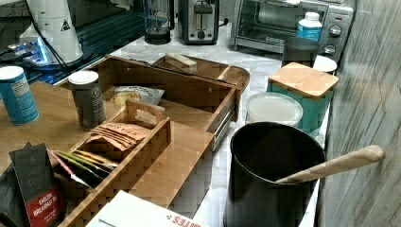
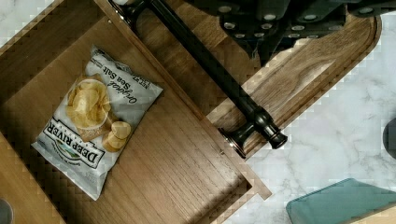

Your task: Close the drawer.

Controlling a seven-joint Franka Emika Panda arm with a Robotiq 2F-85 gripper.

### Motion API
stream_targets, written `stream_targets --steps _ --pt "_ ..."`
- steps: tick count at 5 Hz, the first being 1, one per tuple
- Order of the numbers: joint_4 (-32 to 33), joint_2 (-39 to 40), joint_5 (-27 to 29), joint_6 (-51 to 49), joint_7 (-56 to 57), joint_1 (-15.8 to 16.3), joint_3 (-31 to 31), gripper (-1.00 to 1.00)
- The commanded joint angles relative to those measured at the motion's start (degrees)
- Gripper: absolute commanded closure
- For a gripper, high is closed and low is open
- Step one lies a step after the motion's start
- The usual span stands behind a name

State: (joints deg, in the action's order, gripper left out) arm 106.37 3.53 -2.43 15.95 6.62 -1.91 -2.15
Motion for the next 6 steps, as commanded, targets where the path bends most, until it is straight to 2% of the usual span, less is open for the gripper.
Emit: stream_targets --steps 1,2,3,4,5,6 --pt "-0.02 0.06 -0.66 0.01 0.0 0.01 -0.03 1.0" --pt "-0.02 0.05 -0.66 0.01 0.0 -0.02 0.0 1.0" --pt "3.44 -0.68 -0.94 1.92 4.76 0.39 0.47 1.0" --pt "4.6 -0.47 1.24 2.23 11.24 -2.47 3.96 1.0" --pt "8.7 -2.35 1.98 5.76 19.3 1.03 2.19 1.0" --pt "13.71 -4.05 1.86 10.7 19.75 2.28 3.14 1.0"
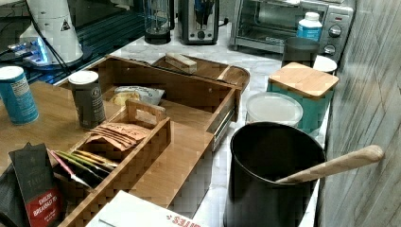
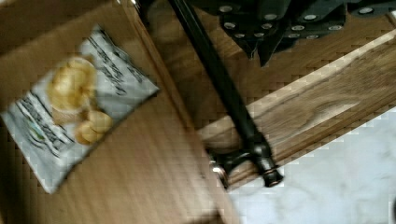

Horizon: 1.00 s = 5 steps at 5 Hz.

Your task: Close the drawer.

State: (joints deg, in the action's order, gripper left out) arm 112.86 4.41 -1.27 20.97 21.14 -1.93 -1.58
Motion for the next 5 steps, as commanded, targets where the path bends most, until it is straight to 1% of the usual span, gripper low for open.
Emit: stream_targets --steps 1,2,3,4,5 --pt "8.98 -3.85 -0.19 7.16 6.72 2.6 3.5 1.0" --pt "13.1 -3.67 -4.13 12.38 8.45 3.29 3.58 1.0" --pt "15.02 -2.49 -7.27 14.01 8.12 3.13 3.84 1.0" --pt "19.64 -2.15 -10.19 20.55 8.08 3.25 3.68 1.0" --pt "22.06 -0.73 -15.22 25.34 4.5 3.93 3.55 1.0"
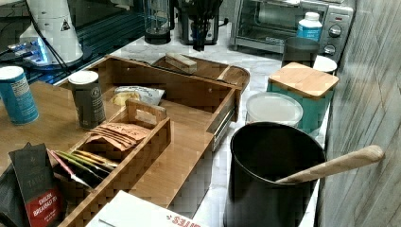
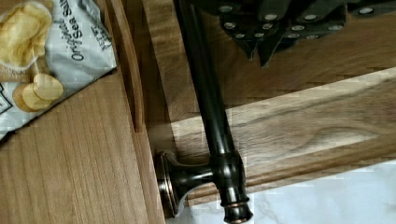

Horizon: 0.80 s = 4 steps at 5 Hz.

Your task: Close the drawer.

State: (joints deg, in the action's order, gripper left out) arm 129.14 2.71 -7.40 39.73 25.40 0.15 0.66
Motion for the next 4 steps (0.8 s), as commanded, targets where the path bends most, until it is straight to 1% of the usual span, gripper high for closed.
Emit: stream_targets --steps 1,3,4 --pt "5.41 2.51 -7.05 6.52 1.16 1.65 1.64 1.0" --pt "5.36 5.52 -7.43 8.54 -0.27 2.39 1.33 1.0" --pt "6.28 5.07 -10.29 9.33 -2.55 3.03 0.91 1.0"
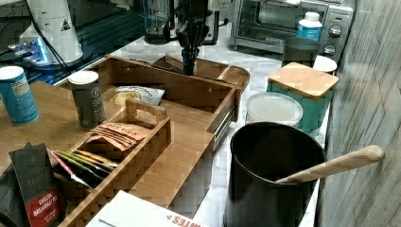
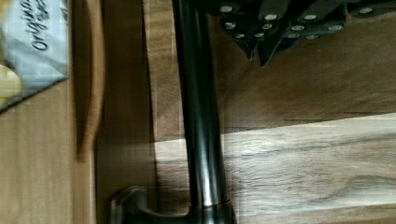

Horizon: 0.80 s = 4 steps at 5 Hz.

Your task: Close the drawer.

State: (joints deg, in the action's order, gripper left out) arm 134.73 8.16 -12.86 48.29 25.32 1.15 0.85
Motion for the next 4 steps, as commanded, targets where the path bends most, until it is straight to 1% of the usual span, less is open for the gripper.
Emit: stream_targets --steps 1,2,3,4 --pt "0.95 -1.06 -5.37 0.15 -0.3 1.25 0.45 1.0" --pt "2.19 -2.65 -7.74 1.17 2.82 0.81 -1.51 1.0" --pt "2.71 -3.43 -7.58 2.64 8.86 -2.79 -1.83 1.0" --pt "2.54 -3.28 -5.56 4.32 15.71 -5.62 -3.79 1.0"
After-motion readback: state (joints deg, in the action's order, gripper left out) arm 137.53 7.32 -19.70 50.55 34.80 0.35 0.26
